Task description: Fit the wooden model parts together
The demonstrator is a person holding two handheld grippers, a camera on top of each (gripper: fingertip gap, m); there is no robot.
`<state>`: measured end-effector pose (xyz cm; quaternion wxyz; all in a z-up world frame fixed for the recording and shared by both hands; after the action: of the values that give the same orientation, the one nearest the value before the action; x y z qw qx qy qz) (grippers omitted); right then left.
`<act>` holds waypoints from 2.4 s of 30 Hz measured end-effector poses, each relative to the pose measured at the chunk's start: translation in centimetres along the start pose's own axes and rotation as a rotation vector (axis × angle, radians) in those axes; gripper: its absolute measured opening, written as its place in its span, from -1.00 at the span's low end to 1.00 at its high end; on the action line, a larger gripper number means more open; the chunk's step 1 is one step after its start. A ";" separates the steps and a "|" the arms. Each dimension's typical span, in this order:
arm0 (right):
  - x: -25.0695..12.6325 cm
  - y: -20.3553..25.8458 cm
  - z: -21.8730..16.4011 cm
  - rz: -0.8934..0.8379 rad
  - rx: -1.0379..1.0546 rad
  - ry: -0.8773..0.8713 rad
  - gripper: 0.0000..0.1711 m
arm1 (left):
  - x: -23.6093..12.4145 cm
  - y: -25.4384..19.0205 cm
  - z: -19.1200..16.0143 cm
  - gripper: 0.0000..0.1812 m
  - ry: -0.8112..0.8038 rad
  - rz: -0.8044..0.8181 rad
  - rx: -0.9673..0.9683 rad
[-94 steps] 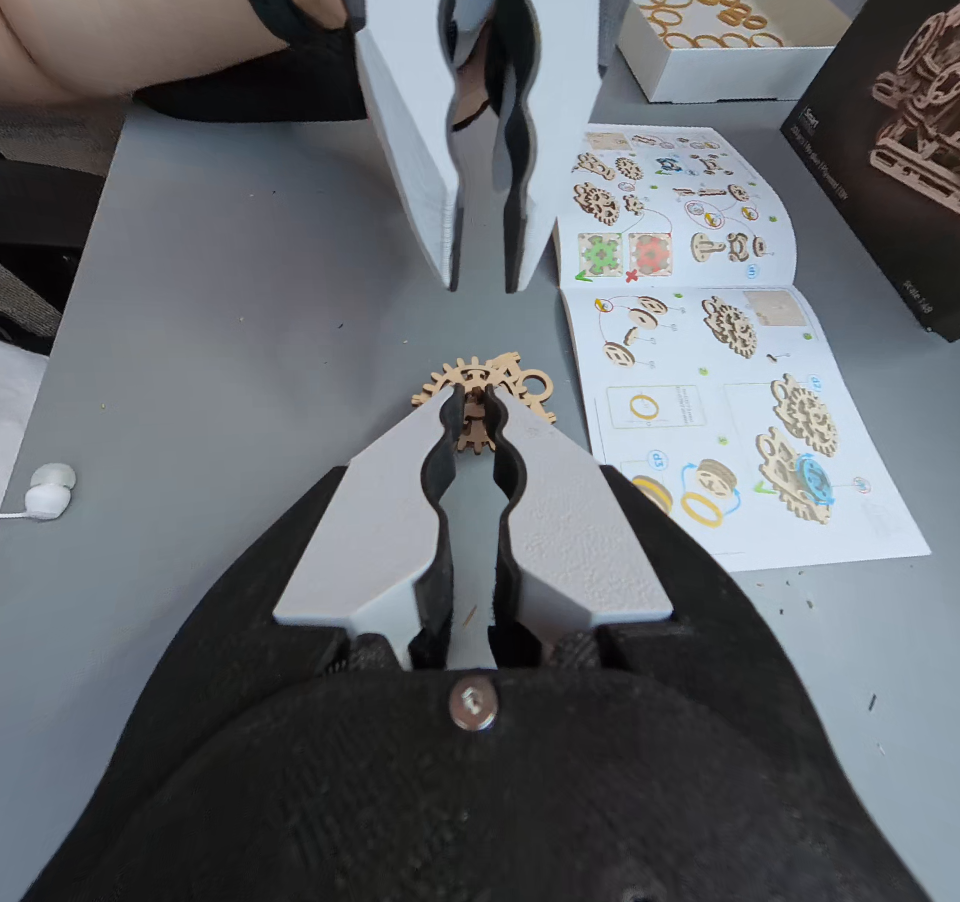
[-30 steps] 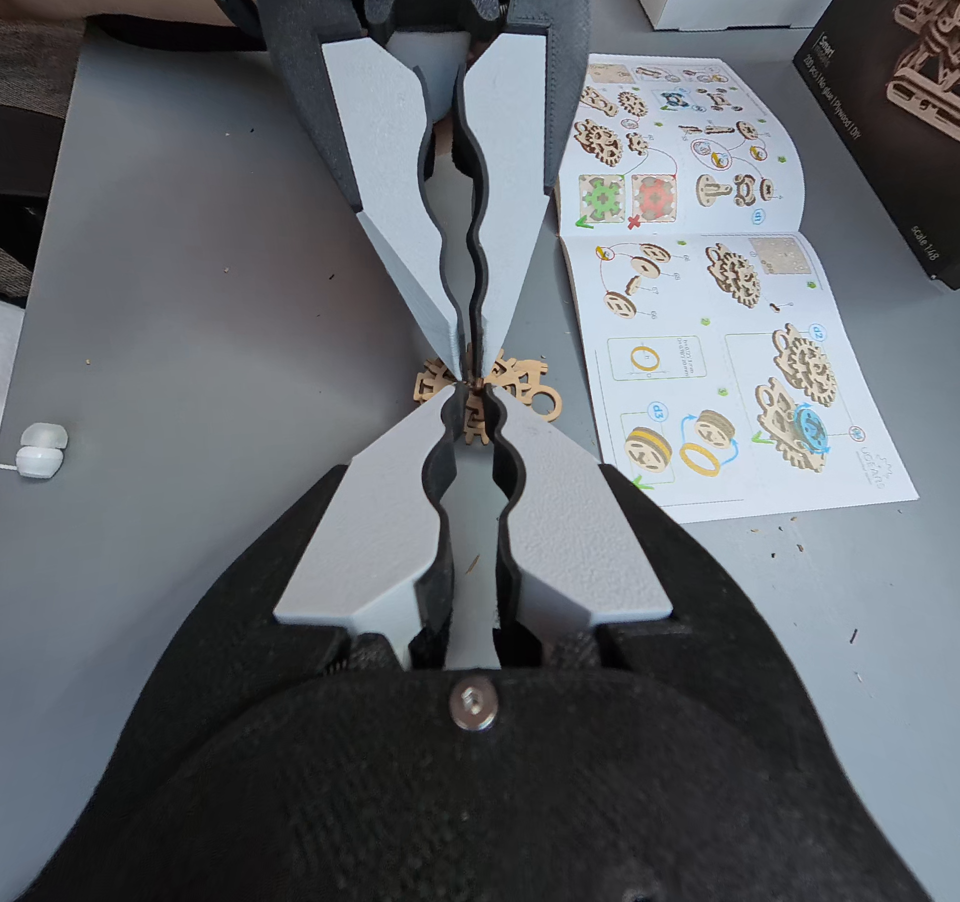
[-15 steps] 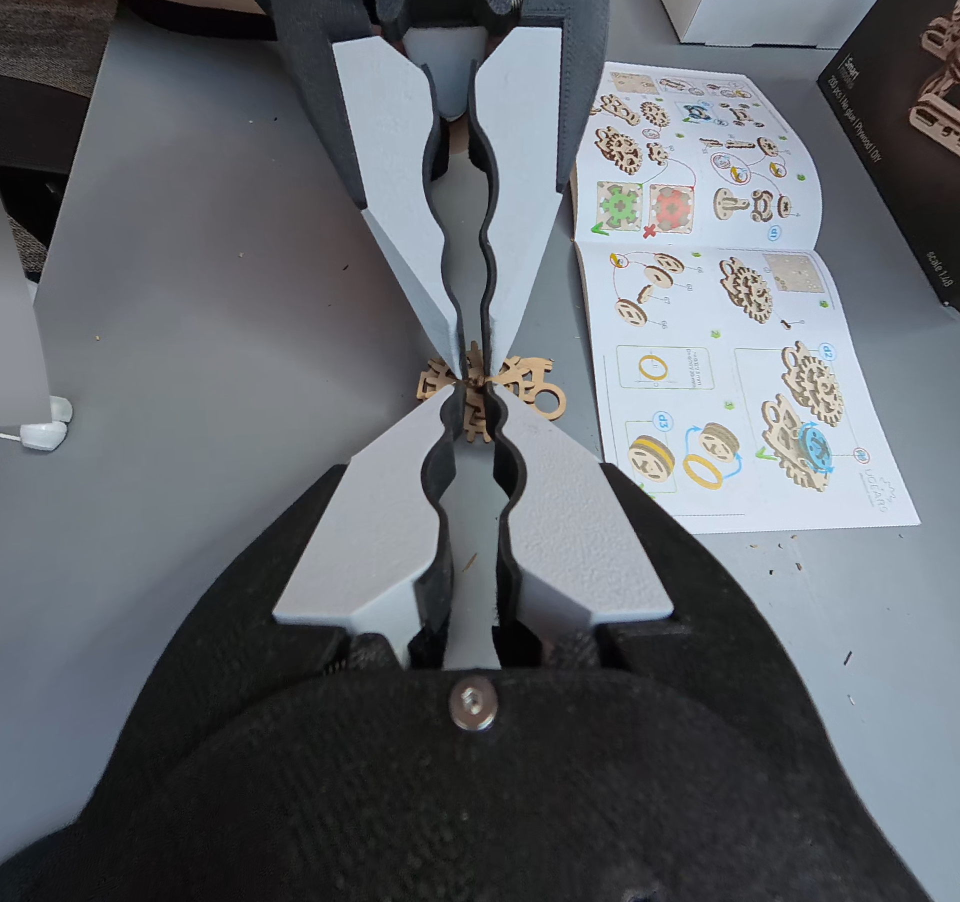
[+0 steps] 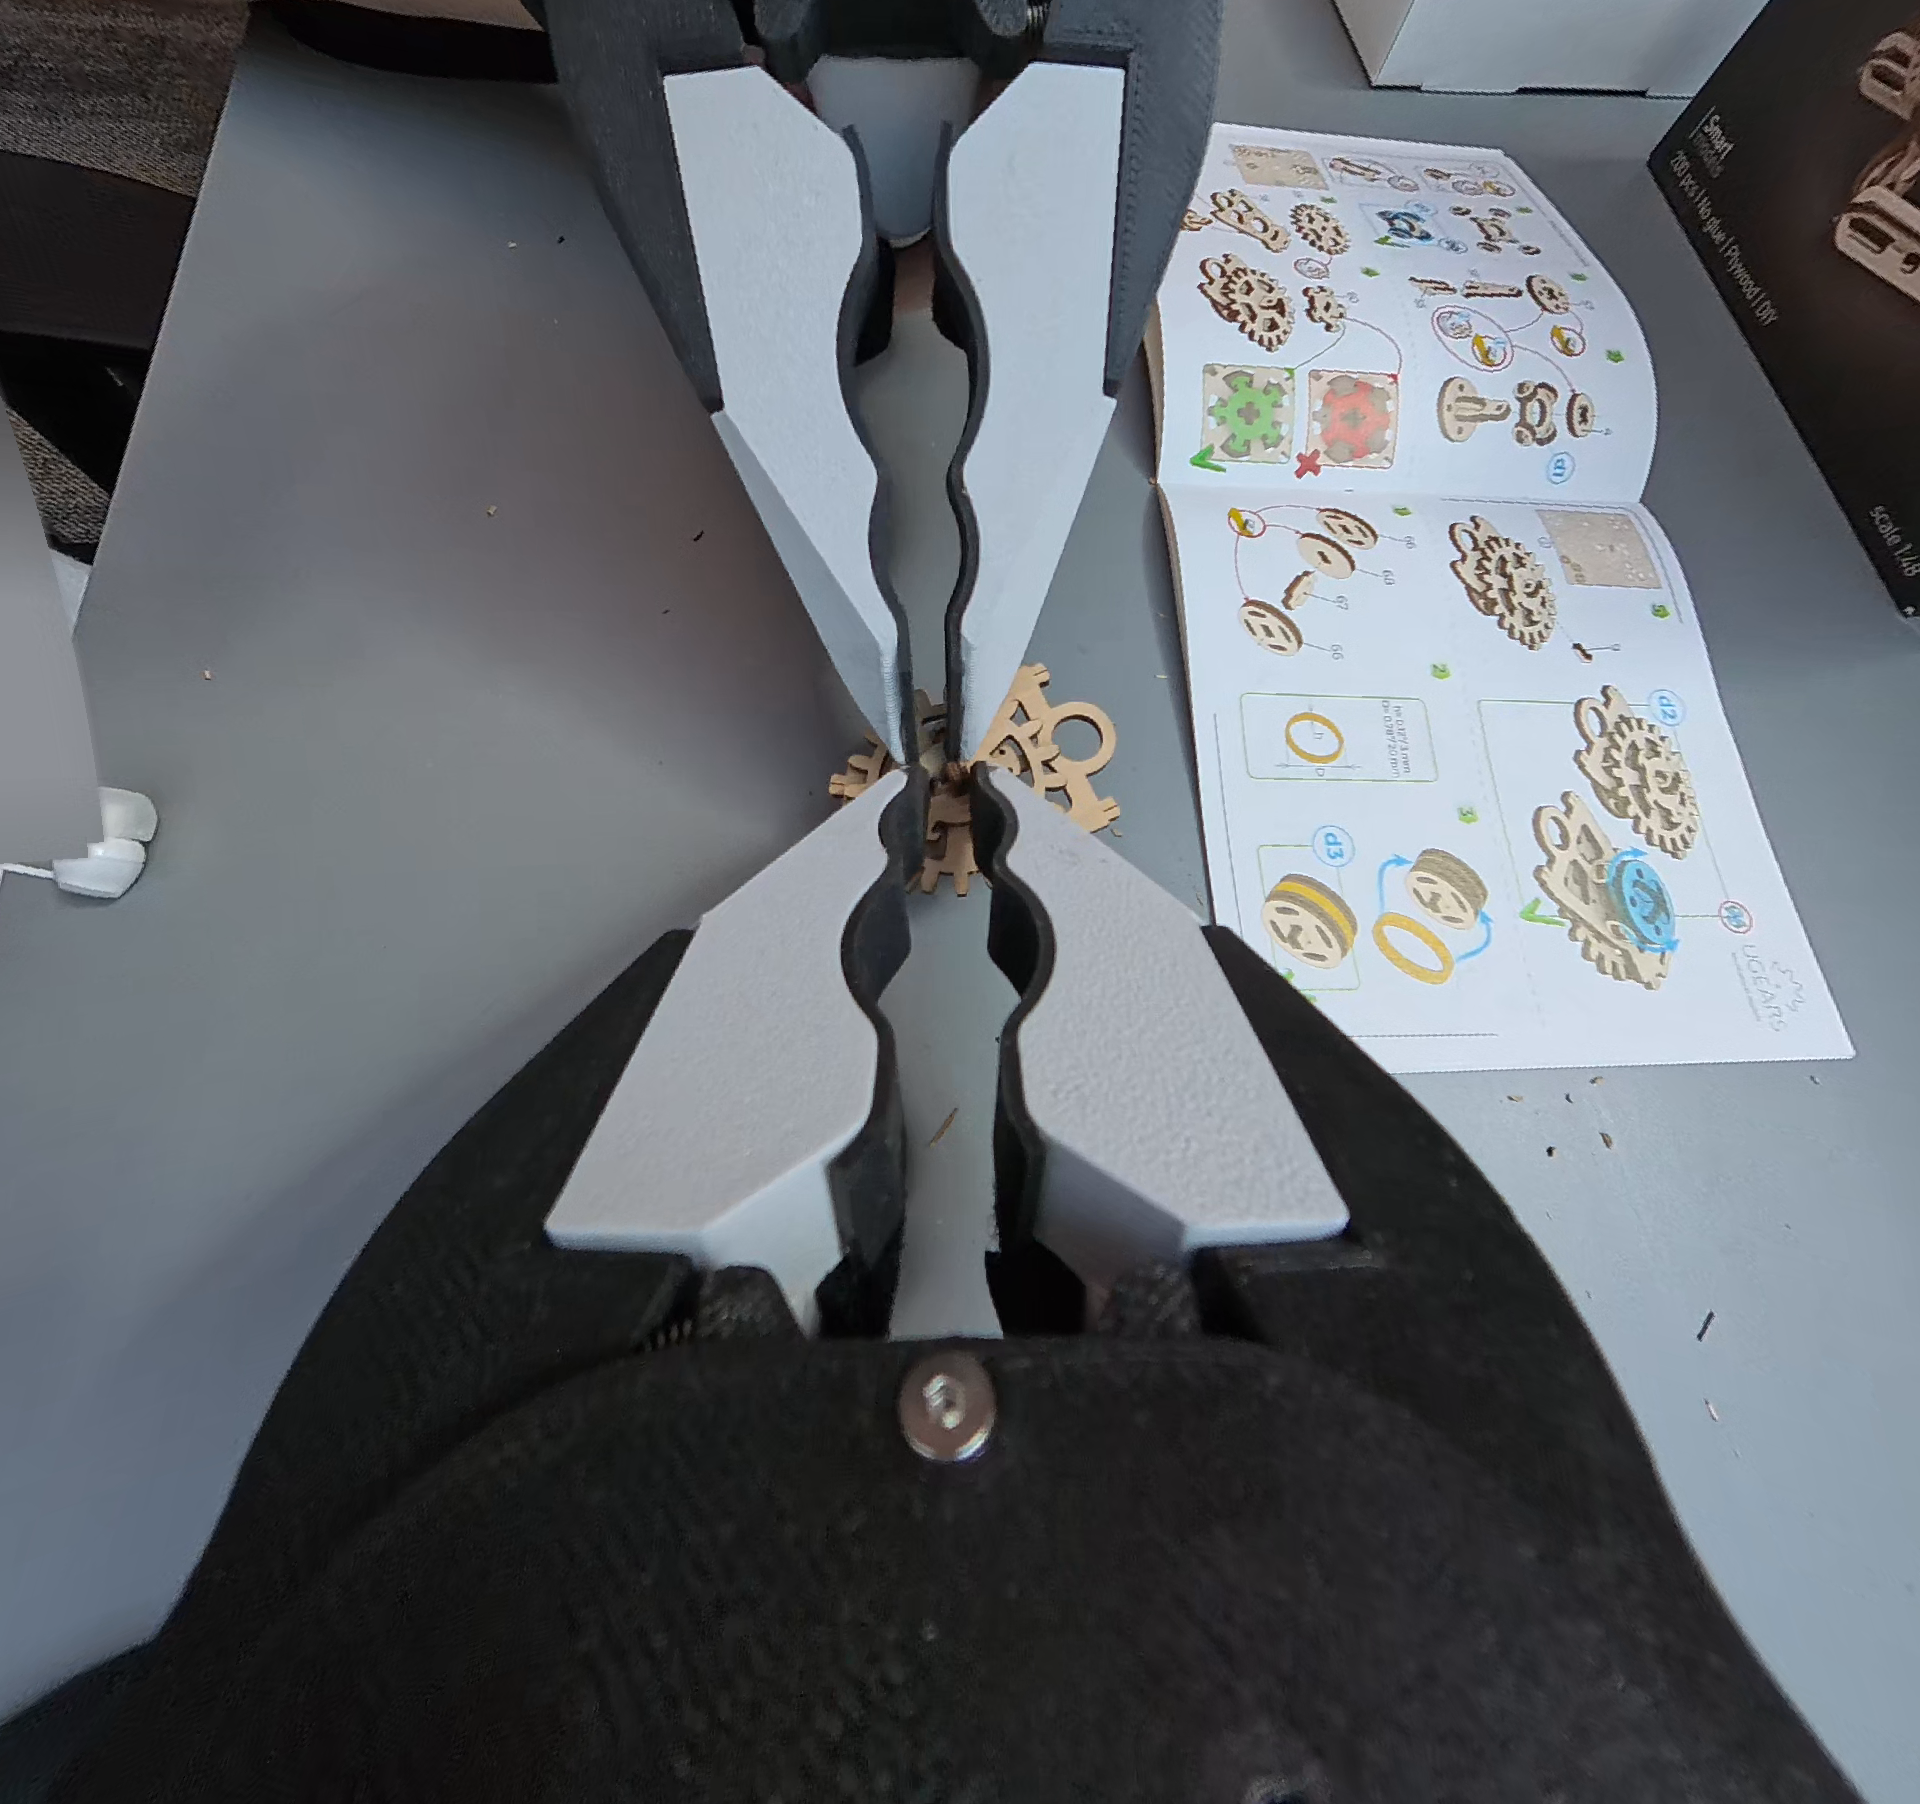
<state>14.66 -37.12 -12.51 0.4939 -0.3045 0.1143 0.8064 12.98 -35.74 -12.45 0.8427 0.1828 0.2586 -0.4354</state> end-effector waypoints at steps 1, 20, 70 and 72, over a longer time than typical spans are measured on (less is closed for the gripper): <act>0.0 0.0 0.0 0.000 -0.003 0.000 -0.92 | 0.0 0.0 0.0 -0.96 0.001 0.003 0.005; -0.2 0.0 -0.1 -0.011 -0.082 0.011 -0.92 | 0.3 0.0 0.2 -0.88 -0.003 0.026 0.021; -0.6 -0.2 -0.8 -0.074 -0.220 0.030 -0.95 | 1.2 0.0 0.6 -0.92 0.004 0.203 0.087; -0.6 -0.2 -0.8 -0.079 -0.221 0.030 -0.95 | 1.2 0.0 0.6 -0.92 0.005 0.206 0.089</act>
<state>15.36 -37.83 -12.70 0.4870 -0.3733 0.0199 0.7894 13.74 -36.78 -12.69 0.8734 0.2466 0.2211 -0.3571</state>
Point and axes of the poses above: each gripper's, where its closed fingertips meet, x out along the fingers, z out of its top, y = z × x across the jaws, the point moved 2 cm from there along -x, back along the fingers, and after that the axes turned 1 degree about -z, right-handed, at the moved point
